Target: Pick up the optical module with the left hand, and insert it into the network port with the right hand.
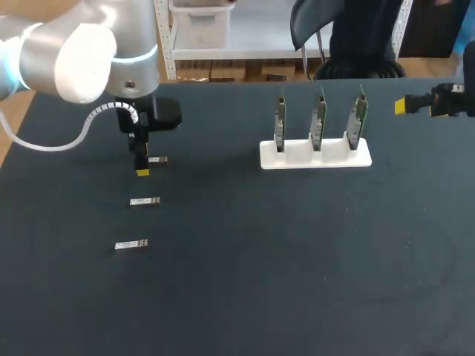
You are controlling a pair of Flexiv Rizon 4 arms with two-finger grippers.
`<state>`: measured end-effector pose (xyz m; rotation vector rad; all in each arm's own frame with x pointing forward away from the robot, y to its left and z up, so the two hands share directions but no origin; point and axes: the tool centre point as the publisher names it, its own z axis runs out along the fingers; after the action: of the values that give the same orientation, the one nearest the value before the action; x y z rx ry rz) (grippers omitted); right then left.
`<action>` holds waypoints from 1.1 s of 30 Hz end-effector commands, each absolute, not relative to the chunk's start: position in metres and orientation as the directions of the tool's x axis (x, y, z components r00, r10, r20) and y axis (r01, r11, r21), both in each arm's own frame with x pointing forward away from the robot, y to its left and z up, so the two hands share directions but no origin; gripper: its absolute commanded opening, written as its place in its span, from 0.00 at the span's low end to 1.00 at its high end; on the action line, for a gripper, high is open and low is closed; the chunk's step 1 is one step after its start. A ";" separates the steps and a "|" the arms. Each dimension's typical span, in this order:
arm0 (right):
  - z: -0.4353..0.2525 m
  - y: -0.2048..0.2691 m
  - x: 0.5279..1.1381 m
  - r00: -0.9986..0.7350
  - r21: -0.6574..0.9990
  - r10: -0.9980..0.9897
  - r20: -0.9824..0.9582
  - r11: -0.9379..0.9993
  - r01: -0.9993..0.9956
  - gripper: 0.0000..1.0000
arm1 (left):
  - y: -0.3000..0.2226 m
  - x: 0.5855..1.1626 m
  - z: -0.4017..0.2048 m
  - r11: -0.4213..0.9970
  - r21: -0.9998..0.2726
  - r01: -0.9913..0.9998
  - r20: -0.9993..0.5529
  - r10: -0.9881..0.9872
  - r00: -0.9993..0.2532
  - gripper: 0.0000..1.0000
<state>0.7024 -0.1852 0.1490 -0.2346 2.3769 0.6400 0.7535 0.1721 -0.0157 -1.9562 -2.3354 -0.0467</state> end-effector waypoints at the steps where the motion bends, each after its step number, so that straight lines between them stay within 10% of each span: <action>1: 0.151 -0.185 0.700 -0.768 0.382 -0.001 -0.641 0.867 -0.319 1.00 | 0.172 0.754 -0.017 0.178 -0.036 0.983 0.093 0.980 -0.174 0.00; 14: 0.151 -0.185 0.700 -0.768 0.382 -0.001 -0.641 0.867 -0.319 1.00 | 0.174 0.756 -0.007 0.279 0.011 0.960 0.016 0.960 -0.280 0.00; 33: 0.151 -0.185 0.700 -0.768 0.382 -0.001 -0.641 0.867 -0.319 1.00 | 0.157 0.809 0.158 0.712 -0.088 0.696 -0.675 0.471 -0.568 0.00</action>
<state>0.7024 -0.1852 0.1490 -0.2346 2.3769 0.6401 0.8243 0.1536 0.1290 -1.4975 -3.1429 0.2714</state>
